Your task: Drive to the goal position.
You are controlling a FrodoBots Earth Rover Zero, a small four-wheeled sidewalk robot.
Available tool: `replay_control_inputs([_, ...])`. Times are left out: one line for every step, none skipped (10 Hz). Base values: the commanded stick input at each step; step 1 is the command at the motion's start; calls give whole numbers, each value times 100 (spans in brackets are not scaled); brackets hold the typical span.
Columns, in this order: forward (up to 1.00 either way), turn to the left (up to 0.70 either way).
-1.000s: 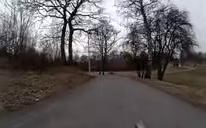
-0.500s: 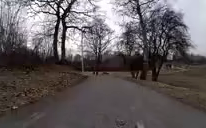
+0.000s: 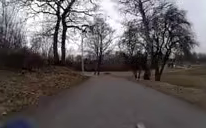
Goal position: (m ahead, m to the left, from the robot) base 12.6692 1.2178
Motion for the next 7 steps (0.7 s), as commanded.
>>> replay_control_inputs([100, -40])
replay_control_inputs([100, -40])
replay_control_inputs([100, -40])
replay_control_inputs([100, -40])
replay_control_inputs([100, -40])
replay_control_inputs([100, -40])
replay_control_inputs([100, -40])
